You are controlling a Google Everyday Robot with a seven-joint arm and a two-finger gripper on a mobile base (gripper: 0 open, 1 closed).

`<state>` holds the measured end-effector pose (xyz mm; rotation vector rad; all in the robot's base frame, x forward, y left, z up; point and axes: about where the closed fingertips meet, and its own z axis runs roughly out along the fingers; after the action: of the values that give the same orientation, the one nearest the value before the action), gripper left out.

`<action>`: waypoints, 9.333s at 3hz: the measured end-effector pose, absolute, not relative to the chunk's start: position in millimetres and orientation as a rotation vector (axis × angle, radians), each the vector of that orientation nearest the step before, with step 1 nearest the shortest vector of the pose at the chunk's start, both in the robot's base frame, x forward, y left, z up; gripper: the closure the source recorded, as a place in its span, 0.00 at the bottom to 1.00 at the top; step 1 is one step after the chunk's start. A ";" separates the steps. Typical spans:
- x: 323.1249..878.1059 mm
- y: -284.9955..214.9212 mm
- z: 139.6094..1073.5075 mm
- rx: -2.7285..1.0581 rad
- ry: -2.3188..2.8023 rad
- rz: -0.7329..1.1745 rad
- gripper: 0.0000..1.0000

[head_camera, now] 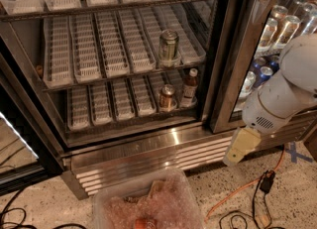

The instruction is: Pick blue plastic bottle from bottom shelf of fridge

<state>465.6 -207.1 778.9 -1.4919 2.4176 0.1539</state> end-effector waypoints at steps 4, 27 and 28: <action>579.8 -166.5 688.4 -0.925 2.368 0.219 0.00; 728.6 -117.6 630.9 -0.326 1.699 0.207 0.32; 734.6 -129.8 634.6 -0.264 1.690 0.130 0.34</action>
Offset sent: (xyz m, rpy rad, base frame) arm 0.1391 0.0298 -0.0961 0.2777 -0.2083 -0.4672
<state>734.6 -129.8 634.6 -0.2635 1.6897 0.1299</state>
